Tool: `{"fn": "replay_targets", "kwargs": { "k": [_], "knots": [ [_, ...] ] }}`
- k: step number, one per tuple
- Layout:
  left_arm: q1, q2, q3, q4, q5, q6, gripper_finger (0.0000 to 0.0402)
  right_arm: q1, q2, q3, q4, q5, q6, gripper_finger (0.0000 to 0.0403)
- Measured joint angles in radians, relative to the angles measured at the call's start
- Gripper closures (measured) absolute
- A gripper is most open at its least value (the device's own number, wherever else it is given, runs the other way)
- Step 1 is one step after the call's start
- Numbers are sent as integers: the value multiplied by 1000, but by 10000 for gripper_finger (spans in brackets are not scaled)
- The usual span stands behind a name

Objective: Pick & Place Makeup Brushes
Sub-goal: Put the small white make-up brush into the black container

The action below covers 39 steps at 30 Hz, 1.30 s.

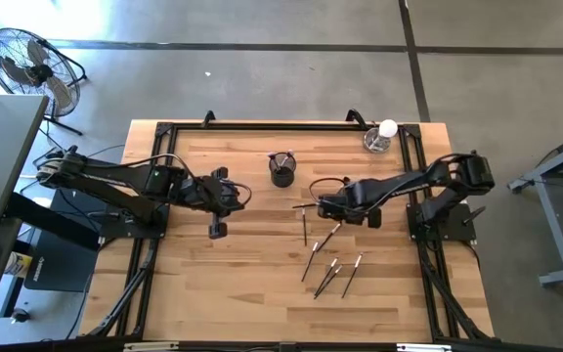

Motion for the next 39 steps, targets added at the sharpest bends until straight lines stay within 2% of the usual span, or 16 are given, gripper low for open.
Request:
{"fn": "replay_targets", "kwargs": {
  "k": [6,13,18,23,26,31,36,39],
  "knots": [
    [0,0,0,-7,0,55,401,0,0,-100,199,-34,89,288],
    [0,0,1,-8,-15,99,401,-11,-5,-146,260,-57,130,322],
    [0,0,1,-10,-27,104,401,-11,-3,-146,250,-34,46,389],
    [0,0,1,-11,-28,104,401,-6,-11,-146,253,-13,-99,399],
    [0,0,1,-10,-29,104,401,25,-42,-152,248,73,-123,399],
    [0,0,1,-1,-31,103,401,121,-179,-150,213,307,-150,401],
    [0,0,1,17,-100,100,401,197,-321,-150,225,549,-379,402],
    [0,0,1,20,-170,102,401,213,-373,-150,280,696,-589,402]
  ]
}}
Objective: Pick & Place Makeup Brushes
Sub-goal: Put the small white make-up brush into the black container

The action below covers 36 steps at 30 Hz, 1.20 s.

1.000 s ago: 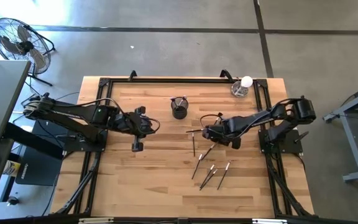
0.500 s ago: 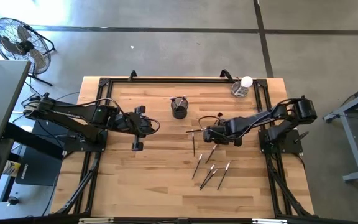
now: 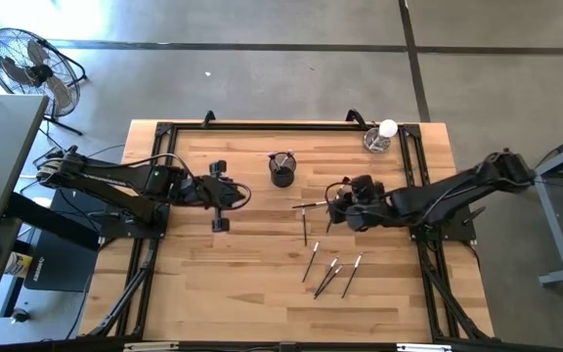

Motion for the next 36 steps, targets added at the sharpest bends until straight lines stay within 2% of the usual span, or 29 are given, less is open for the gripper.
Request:
{"fn": "replay_targets", "kwargs": {
  "k": [5,8,10,14,16,18,22,27,32,36],
  "knots": [
    [0,0,0,49,-53,1,401,-56,17,0,263,217,-438,402],
    [0,2,0,106,-64,1,401,-152,58,0,469,221,-722,402],
    [0,19,2,149,-82,1,401,-232,91,0,640,116,-911,403],
    [0,34,2,184,-93,-3,401,-370,172,0,1055,-208,-1233,403],
    [0,35,2,175,-92,-7,401,-421,213,1,1219,-301,-1339,403],
    [0,35,2,178,-84,-28,401,-469,247,3,1297,-363,-1374,403],
    [0,35,2,176,-71,-75,401,-551,338,2,1338,-516,-1372,403],
    [0,35,2,177,-70,-82,401,-587,457,2,1363,-629,-1371,403],
    [0,35,2,177,-69,-82,401,-575,490,2,1335,-678,-1360,396],
    [0,35,2,176,-39,-81,401,-562,440,1,1248,-672,-1304,372]
  ]
}}
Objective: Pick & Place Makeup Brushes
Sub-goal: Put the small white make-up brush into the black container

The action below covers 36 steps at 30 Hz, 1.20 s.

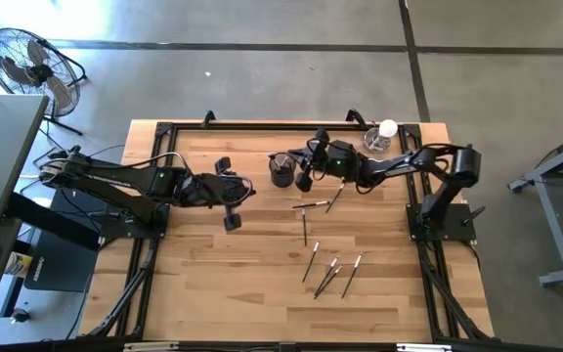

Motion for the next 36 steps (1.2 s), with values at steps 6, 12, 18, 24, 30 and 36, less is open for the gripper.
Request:
{"fn": "replay_targets", "kwargs": {
  "k": [6,12,18,24,30,36],
  "knots": [
    [0,0,-1,-1,19,-18,401,26,-154,0,-230,48,67,318],
    [0,0,-1,-16,36,-110,381,112,-376,1,-572,57,377,304],
    [0,7,-1,-3,93,-102,294,301,-510,1,-981,76,782,364],
    [0,46,0,117,1,-129,229,552,-515,1,-1301,181,1250,391],
    [0,146,50,119,48,-267,223,725,-483,1,-1486,201,1559,399],
    [0,378,224,58,117,-377,222,780,-481,1,-1654,173,1616,401]
  ]
}}
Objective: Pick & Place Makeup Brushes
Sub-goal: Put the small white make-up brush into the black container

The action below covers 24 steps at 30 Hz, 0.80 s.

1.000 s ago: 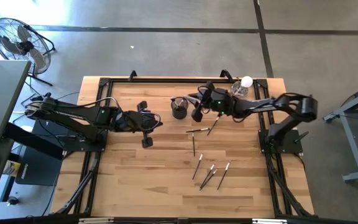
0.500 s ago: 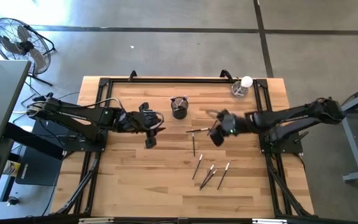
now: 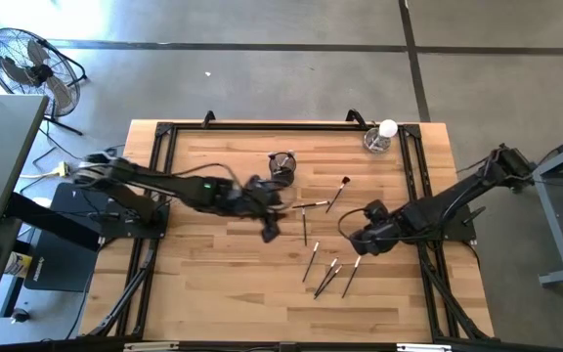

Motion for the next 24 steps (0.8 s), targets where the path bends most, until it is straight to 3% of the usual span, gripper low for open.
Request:
{"fn": "replay_targets", "kwargs": {
  "k": [7,14,19,24],
  "knots": [
    [0,268,271,-110,77,-118,222,-1,0,0,-149,-87,-60,401],
    [25,515,522,-195,134,-214,222,-1,0,0,-156,-140,-146,397],
    [47,658,663,-259,183,-257,222,-1,0,0,-155,-176,-218,401],
    [55,747,728,-299,220,-330,222,-1,0,0,-151,-175,-250,398]
  ]
}}
